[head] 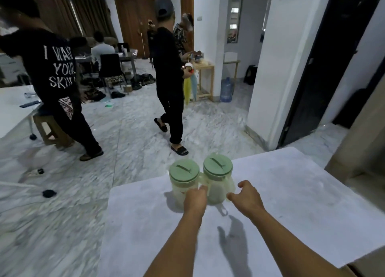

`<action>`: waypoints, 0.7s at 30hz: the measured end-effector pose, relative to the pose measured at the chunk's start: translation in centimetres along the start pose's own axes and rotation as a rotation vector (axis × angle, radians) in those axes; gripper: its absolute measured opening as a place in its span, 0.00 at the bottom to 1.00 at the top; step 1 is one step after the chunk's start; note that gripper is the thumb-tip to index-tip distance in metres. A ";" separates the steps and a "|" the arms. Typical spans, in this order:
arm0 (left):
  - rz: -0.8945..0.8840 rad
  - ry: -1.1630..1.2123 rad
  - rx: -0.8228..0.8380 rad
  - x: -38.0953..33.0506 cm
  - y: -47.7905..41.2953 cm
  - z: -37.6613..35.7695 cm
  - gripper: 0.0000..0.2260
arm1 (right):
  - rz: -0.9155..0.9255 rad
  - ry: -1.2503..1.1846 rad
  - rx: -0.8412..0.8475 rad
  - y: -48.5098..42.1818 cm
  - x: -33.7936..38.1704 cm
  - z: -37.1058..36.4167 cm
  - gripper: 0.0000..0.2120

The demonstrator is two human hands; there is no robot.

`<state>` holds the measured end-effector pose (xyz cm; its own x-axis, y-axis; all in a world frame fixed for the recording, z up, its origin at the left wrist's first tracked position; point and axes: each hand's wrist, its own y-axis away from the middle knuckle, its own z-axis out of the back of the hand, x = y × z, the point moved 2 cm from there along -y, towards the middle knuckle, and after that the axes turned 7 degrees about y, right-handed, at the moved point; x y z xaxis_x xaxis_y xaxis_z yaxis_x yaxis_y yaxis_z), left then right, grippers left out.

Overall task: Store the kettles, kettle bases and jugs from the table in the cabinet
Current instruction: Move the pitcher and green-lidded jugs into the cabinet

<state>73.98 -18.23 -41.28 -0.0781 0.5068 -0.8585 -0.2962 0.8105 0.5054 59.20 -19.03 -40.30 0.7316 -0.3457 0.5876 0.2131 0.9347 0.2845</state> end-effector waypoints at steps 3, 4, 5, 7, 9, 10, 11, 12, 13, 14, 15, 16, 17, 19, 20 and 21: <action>0.041 0.213 -0.009 0.0 -2.5 -2.1 0.19 | -0.001 -0.030 0.073 -3.4 -0.1 -1.2 0.29; 0.052 0.273 -0.023 -0.1 -3.1 -2.7 0.16 | 0.009 -0.039 0.086 -4.3 0.0 -1.7 0.28; 0.055 0.319 -0.046 -0.3 -3.7 -3.2 0.14 | 0.017 -0.042 0.094 -5.1 0.0 -2.3 0.28; 0.046 0.347 -0.109 -0.4 -4.9 -3.8 0.14 | 0.026 -0.043 0.097 -6.0 0.1 -3.1 0.23; 0.007 0.272 -0.205 -0.4 -5.8 -3.8 0.18 | 0.022 -0.060 0.108 -6.4 0.2 -3.6 0.16; -0.012 0.227 -0.270 -0.4 -5.8 -3.5 0.19 | 0.015 -0.080 0.114 -6.5 0.2 -3.8 0.14; -0.029 0.194 -0.318 -0.6 -5.9 -3.0 0.19 | 0.003 -0.105 0.111 -6.6 0.2 -3.9 0.14; -0.054 0.177 -0.336 -1.0 -5.9 -2.4 0.19 | -0.013 -0.137 0.092 -6.6 0.3 -3.8 0.14; -0.086 0.171 -0.326 -1.4 -5.8 -1.9 0.19 | -0.037 -0.175 0.061 -6.5 0.5 -3.5 0.14; -0.113 0.166 -0.299 -2.0 -5.6 -1.3 0.19 | -0.066 -0.229 0.027 -6.3 0.8 -3.0 0.15; -0.144 0.159 -0.268 -2.6 -5.5 -0.8 0.20 | -0.096 -0.288 -0.004 -6.0 1.0 -2.5 0.15; -0.164 0.142 -0.223 -3.3 -5.2 -0.3 0.21 | -0.115 -0.342 -0.037 -5.3 1.3 -1.8 0.15; -0.185 0.121 -0.174 -4.0 -4.8 0.3 0.22 | -0.121 -0.390 -0.079 -4.3 1.7 -1.0 0.15; -0.229 0.094 -0.065 -5.5 -3.9 1.0 0.22 | -0.111 -0.474 -0.202 -1.8 2.5 0.9 0.15; -0.252 0.083 -0.016 -6.3 -3.1 1.3 0.22 | -0.109 -0.513 -0.273 -0.2 2.8 2.0 0.17; -0.281 0.080 0.033 -7.1 -2.1 1.6 0.22 | -0.117 -0.551 -0.342 1.5 3.1 3.1 0.20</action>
<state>76.65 -23.13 -36.09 -0.0723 0.2370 -0.9688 -0.2860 0.9256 0.2478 59.79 -18.95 -35.72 0.2718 -0.3533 0.8952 0.5310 0.8308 0.1667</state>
